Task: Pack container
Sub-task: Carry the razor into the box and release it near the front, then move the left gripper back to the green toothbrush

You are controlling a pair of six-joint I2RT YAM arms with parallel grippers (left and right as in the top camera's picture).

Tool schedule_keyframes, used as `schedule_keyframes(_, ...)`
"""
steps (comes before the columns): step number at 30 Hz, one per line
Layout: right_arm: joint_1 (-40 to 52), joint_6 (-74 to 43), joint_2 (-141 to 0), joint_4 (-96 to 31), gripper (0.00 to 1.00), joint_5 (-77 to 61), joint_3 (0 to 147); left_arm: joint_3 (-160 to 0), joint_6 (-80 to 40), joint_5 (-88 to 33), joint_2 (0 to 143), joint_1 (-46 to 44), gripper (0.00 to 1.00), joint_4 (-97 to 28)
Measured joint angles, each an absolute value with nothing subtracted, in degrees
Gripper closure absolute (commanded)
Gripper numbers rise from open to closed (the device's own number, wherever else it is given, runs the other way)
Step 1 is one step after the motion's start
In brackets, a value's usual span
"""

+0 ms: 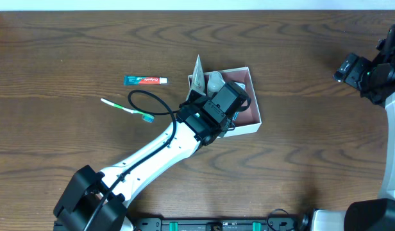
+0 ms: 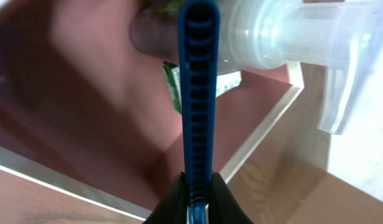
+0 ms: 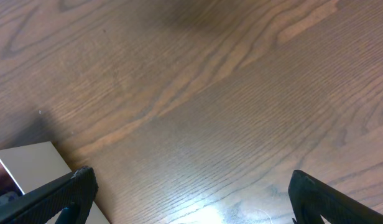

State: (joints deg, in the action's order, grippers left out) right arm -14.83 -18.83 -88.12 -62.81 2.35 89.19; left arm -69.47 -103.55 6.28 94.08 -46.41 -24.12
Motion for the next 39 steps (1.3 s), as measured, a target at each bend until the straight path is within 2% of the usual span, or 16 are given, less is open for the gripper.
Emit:
schedule_keyframes(5, -14.8, -18.8, -88.1, -62.8, 0.01, 2.3, 89.2, -69.5, -104.4, 6.1, 94.1, -46.6, 0.63, -19.3)
schedule_keyframes(13, -14.8, -18.8, -88.1, -62.8, 0.01, 2.3, 89.2, -69.5, -104.2, 5.0, 94.1, -46.8, 0.60, -17.2)
schedule_keyframes(21, -14.8, -18.8, -88.1, -62.8, 0.02, 2.3, 89.2, -69.5, -95.5, 4.6, 92.5, -46.8, 0.60, -17.6)
schedule_keyframes(30, -14.8, -18.8, -88.1, -62.8, 0.01, 2.3, 89.2, -69.5, -75.5, 6.8, 79.1, -46.8, 0.60, -36.8)
schedule_keyframes(31, -14.8, -18.8, -88.1, -62.8, 0.01, 2.3, 89.1, -69.5, -73.0, 7.6, 77.7, -46.8, 0.57, -39.2)
schedule_keyframes(32, -14.8, -18.8, -88.1, -62.8, 0.01, 2.3, 89.1, -69.5, -69.7, 9.1, 76.0, -46.7, 0.46, -42.4)
schedule_keyframes(34, -14.8, -18.8, -88.1, -62.8, 0.01, 2.3, 89.1, -69.5, -64.8, 12.3, 73.3, -46.5, 0.39, -47.0)
schedule_keyframes(39, -14.8, -18.8, -88.1, -62.8, 0.01, 2.3, 89.1, -69.5, -58.0, 22.4, 67.9, -44.0, 0.32, -56.3)
